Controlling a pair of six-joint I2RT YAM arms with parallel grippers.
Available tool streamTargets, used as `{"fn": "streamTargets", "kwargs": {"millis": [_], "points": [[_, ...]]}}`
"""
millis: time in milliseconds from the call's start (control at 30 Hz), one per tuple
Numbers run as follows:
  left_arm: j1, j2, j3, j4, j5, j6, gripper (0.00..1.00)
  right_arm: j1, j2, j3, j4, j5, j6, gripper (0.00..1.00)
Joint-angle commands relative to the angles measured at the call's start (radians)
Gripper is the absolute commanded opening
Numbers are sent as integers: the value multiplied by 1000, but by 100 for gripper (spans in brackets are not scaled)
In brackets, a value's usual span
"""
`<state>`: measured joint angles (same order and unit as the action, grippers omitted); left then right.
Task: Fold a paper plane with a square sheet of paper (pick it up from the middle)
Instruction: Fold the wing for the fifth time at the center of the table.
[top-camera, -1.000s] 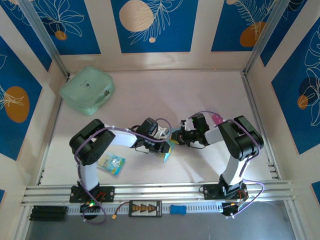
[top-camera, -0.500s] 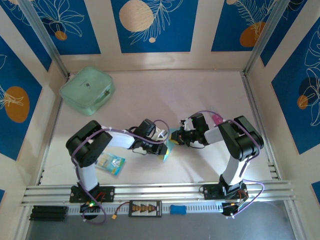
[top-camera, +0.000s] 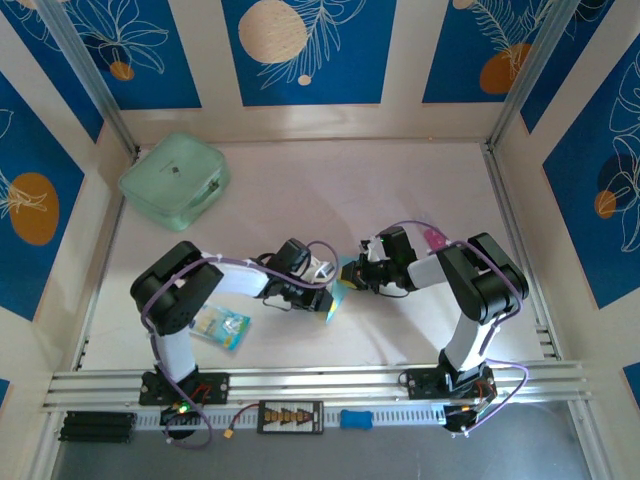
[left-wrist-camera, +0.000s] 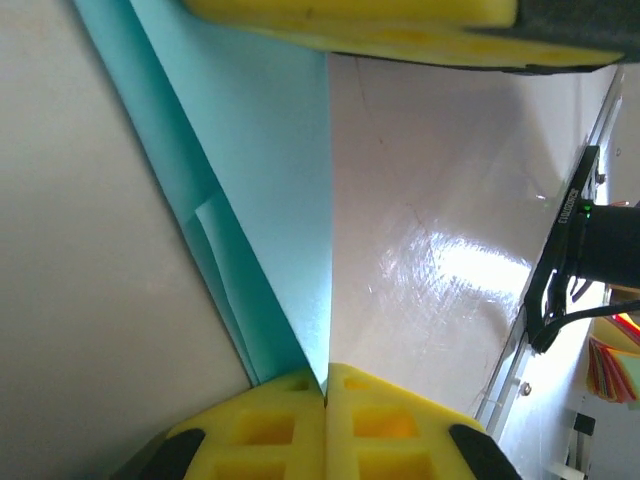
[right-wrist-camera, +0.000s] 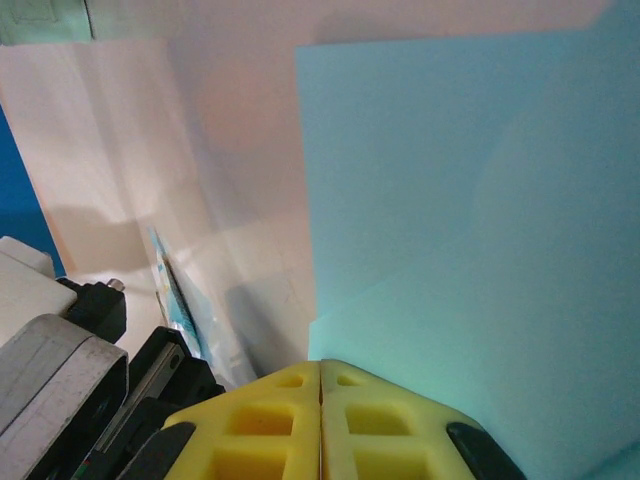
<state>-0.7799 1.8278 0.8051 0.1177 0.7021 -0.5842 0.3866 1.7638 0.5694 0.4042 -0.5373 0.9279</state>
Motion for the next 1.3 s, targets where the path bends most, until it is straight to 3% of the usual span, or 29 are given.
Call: {"fn": "streamTargets", "kwargs": {"millis": [0, 67, 167, 233, 367, 433, 533, 600, 767, 833, 933, 1267], "points": [[-15, -8, -13, -133, 68, 36, 1, -3, 46, -39, -157, 169, 2, 10], [-18, -13, -16, -140, 65, 37, 9, 0, 47, -36, -160, 173, 3, 10], [-21, -31, -23, -144, 62, 40, 7, 0, 46, -39, -165, 185, 6, 10], [-22, -38, -27, -144, 65, 42, 0, 1, 46, -41, -165, 191, 10, 9], [-34, -49, -17, -192, 42, 60, 0, 5, 46, -42, -164, 191, 11, 9], [-40, -51, -18, -209, 32, 67, 5, 7, 45, -41, -165, 192, 9, 9], [-46, -61, -30, -214, 19, 69, 5, 8, 43, -40, -173, 201, 9, 9], [-49, -65, -33, -214, 15, 72, 0, 10, 42, -41, -177, 205, 11, 9], [-65, -59, -24, -269, -14, 100, 0, 20, 42, -45, -179, 227, 18, 9], [-68, -53, -22, -283, -25, 101, 7, 24, 46, -43, -185, 230, 20, 8], [-74, -62, -32, -299, -45, 101, 0, 28, 48, -39, -201, 240, 15, 8], [-87, -66, -67, -289, -48, 85, 3, 31, 52, -58, -197, 258, 19, 7]]}}
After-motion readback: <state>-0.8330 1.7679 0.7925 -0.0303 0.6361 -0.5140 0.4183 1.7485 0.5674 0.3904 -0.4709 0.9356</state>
